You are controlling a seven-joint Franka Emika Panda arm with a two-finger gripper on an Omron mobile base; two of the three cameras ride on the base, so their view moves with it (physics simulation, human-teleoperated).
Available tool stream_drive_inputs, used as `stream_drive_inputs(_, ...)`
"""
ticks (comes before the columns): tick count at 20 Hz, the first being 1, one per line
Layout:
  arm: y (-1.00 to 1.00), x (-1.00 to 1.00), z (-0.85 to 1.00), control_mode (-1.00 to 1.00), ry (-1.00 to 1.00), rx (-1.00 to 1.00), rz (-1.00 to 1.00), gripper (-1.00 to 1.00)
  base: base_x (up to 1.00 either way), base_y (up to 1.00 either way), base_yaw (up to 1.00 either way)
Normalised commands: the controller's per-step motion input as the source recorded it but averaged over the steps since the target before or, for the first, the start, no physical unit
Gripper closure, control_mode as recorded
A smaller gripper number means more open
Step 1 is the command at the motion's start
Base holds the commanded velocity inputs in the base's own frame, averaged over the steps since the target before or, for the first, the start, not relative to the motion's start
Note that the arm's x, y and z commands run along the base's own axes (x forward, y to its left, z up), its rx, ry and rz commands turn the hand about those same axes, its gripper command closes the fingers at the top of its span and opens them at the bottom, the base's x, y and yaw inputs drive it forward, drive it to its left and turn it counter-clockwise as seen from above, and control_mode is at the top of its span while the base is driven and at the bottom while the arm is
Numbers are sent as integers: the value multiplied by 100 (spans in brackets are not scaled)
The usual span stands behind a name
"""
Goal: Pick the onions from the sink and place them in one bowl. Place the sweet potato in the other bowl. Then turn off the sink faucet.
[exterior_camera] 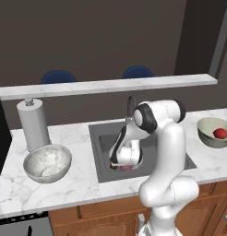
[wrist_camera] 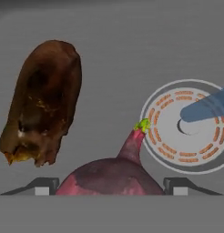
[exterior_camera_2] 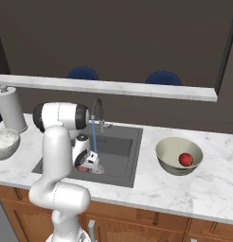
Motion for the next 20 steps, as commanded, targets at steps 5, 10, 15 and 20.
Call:
stream_drive_inputs(5, 0, 0, 54, -100, -13, 0, 0, 100, 0, 0, 0)
stream_drive_inputs(10, -6, 0, 70, -100, -10, 0, 0, 100, 0, 0, 0)
stream_drive_inputs(15, -21, 0, 78, -100, -3, 0, 0, 100, 0, 0, 0)
stream_drive_inputs(20, -23, -3, 86, -100, 0, 0, 0, 100, 0, 0, 0)
